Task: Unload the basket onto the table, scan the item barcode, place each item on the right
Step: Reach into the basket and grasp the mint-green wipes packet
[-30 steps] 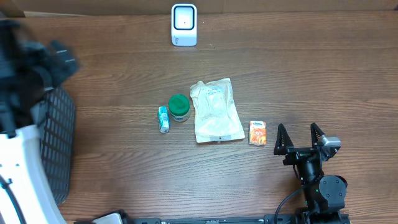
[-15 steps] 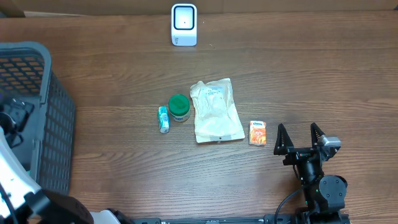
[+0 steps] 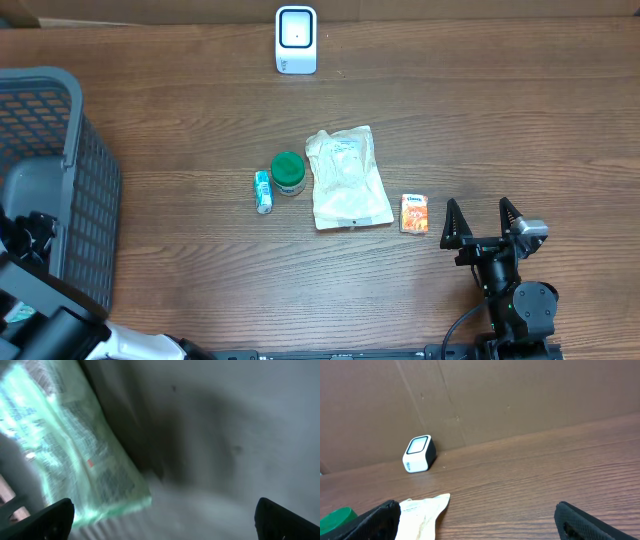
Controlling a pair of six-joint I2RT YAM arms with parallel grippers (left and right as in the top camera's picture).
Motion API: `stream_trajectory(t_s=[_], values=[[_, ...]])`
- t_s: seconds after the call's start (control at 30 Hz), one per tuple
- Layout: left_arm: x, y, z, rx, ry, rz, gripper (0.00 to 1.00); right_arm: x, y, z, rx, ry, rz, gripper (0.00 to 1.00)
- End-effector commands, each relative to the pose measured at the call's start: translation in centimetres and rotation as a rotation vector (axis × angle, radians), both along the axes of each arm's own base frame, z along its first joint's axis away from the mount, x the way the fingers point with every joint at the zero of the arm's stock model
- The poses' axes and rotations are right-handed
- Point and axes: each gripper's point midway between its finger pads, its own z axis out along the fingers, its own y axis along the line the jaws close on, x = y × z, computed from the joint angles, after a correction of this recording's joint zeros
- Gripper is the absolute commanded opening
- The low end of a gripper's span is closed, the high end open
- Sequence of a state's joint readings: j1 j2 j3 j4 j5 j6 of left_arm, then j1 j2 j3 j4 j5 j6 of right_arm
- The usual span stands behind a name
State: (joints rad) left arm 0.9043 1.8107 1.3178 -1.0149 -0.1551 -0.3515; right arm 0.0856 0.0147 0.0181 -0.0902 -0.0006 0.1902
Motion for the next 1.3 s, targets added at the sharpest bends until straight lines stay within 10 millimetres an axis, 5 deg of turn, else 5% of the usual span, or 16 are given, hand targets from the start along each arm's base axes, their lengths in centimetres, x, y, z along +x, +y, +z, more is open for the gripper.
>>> stream_trajectory(t_s=[0.0, 0.5, 0.87, 1.27], values=[[-1.1, 0.2, -2.6, -0.053, 0.062, -0.02, 0.99, 0.0, 0.0, -0.1, 0.005, -0.008, 0.003, 1.0], [-2.0, 0.7, -3.9, -0.044, 0.119, -0.013, 0.85, 0.0, 0.0, -0.1, 0.005, -0.008, 0.003, 1.0], [-3.5, 1.0, -0.6, -0.036, 0.219, 0.015, 0.72, 0.0, 0.0, -0.1, 0.005, -0.008, 0.003, 1.0], [-6.3, -1.0, -5.2, -0.035, 0.303, 0.023, 0.7, 0.0, 0.0, 0.0, 0.005, -0.008, 0.003, 1.0]])
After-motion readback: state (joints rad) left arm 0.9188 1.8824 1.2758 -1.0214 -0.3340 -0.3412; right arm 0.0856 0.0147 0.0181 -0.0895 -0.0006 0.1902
